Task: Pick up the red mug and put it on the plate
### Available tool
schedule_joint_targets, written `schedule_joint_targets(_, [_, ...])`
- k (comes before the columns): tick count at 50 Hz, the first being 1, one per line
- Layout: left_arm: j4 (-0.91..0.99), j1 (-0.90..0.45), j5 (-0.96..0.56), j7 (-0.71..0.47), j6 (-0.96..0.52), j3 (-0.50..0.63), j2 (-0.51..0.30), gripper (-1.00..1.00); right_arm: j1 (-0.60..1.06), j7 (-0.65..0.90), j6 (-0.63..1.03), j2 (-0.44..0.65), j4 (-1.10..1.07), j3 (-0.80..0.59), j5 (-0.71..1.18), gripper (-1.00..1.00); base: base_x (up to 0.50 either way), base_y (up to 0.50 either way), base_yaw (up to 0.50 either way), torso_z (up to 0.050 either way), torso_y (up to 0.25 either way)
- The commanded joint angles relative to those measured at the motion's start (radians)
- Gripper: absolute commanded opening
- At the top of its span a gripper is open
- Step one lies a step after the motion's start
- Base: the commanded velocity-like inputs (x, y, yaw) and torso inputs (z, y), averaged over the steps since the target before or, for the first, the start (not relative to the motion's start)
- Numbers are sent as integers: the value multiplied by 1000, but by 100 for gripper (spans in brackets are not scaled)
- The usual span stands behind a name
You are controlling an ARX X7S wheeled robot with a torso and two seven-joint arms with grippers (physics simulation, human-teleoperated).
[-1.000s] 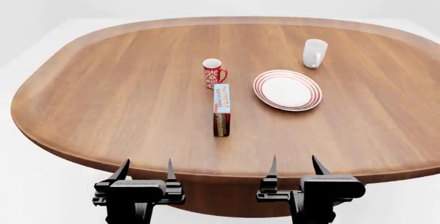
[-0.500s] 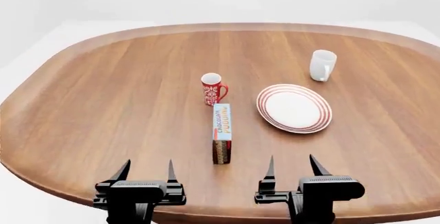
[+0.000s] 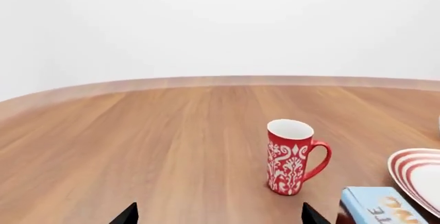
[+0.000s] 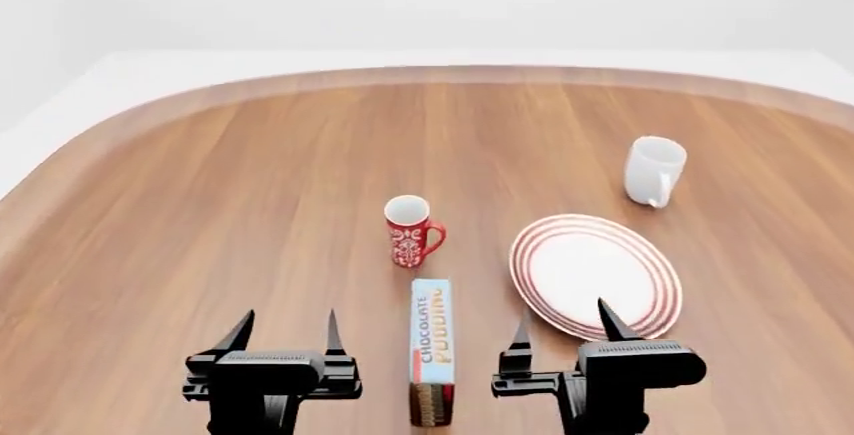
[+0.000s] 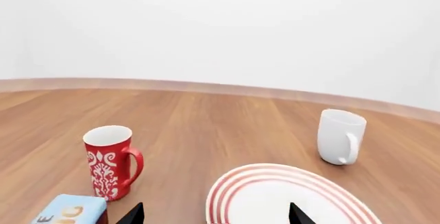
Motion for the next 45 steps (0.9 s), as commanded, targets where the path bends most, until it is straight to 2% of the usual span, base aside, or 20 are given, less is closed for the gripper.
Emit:
schedule_joint_targets(1, [1,0,-6,-8,3,9,-7,100,0,7,0,9,-6,-8,4,100,500,0,0,0,0])
schedule_joint_targets(45, [-7,-6,-28,-30,10,35,-28,100,9,33,4,28,9,-38,13,100,500,-1,0,0,1])
